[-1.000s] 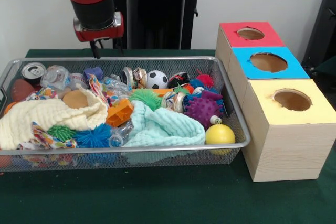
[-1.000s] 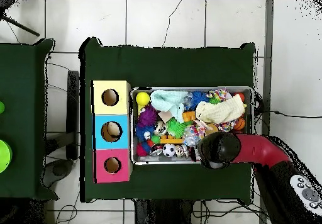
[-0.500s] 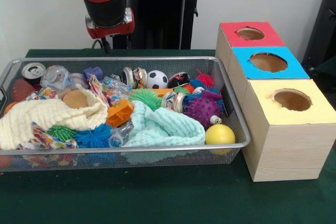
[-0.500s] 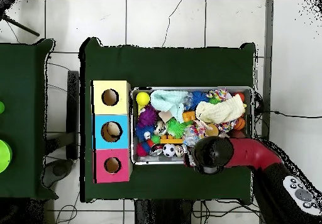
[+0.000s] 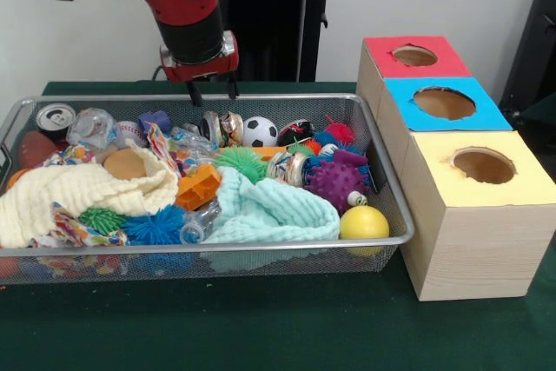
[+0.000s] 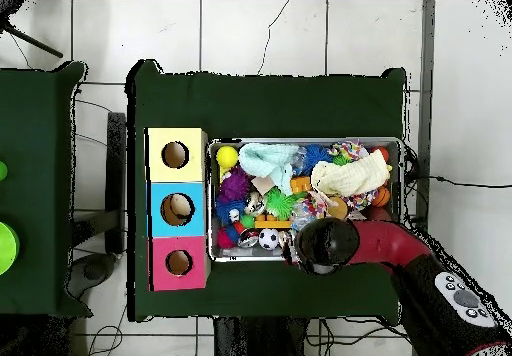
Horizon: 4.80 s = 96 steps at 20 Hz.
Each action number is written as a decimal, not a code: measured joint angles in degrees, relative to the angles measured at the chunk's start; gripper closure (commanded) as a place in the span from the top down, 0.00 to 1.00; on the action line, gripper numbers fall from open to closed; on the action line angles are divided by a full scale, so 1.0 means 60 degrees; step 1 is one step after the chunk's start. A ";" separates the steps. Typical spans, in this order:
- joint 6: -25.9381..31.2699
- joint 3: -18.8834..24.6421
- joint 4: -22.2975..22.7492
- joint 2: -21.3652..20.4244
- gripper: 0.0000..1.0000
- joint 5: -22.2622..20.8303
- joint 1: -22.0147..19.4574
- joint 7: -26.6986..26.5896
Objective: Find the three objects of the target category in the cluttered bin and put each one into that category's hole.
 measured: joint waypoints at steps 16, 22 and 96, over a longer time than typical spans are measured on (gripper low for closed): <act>0.1313 0.0083 -0.1035 -0.0215 1.00 -0.0039 0.0338 0.0000; 0.2282 0.0384 -0.1924 -0.0241 1.00 -0.0072 0.0399 0.0000; 0.3152 0.1618 -0.2148 0.0371 1.00 -0.0891 -0.0685 -0.0418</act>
